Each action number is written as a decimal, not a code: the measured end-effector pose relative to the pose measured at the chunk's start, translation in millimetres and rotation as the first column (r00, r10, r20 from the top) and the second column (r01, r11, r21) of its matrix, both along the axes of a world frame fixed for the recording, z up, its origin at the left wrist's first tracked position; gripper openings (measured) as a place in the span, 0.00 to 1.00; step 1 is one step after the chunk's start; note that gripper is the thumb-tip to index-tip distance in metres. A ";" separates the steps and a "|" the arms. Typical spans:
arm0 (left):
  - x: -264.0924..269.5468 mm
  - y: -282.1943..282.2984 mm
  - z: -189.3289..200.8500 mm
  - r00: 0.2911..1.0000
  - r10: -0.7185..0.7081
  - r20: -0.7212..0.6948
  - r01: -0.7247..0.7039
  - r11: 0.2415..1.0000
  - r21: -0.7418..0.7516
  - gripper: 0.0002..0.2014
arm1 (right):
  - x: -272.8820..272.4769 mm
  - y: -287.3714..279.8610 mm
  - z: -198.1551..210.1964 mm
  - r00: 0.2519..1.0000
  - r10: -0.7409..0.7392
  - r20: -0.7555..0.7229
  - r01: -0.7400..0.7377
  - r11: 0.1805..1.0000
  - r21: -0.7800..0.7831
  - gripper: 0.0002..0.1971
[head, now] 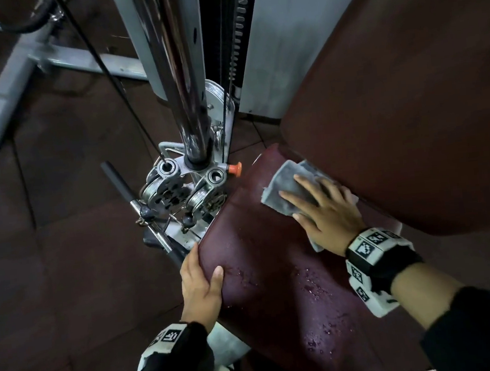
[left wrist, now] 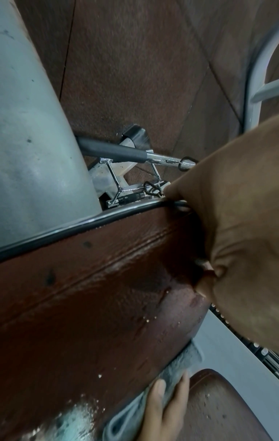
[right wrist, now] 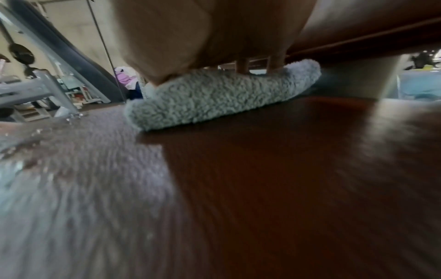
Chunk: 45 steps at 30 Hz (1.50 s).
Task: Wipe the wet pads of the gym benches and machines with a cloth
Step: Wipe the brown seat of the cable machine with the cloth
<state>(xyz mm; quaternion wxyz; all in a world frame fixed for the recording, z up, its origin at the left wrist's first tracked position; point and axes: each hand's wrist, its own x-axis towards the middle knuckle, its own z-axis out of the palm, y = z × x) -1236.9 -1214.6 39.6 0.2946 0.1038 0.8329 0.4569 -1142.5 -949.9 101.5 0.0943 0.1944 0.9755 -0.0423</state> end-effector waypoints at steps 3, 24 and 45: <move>-1.1 0.1 -0.4 1.000 -0.008 -0.002 0.008 1.000 0.011 0.49 | 14.8 -0.5 1.1 1.000 0.001 -0.022 0.000 0.999 0.033 0.24; -15.1 -22.5 -7.1 0.982 -0.174 0.067 0.160 0.970 0.181 0.43 | 120.2 -34.9 -2.9 0.992 -0.121 -0.046 0.118 0.990 -0.077 0.29; -9.7 -19.9 -2.1 0.980 -0.100 0.170 0.064 0.976 0.207 0.38 | 161.7 -25.8 -3.2 0.988 0.154 0.019 -0.152 0.984 -0.095 0.25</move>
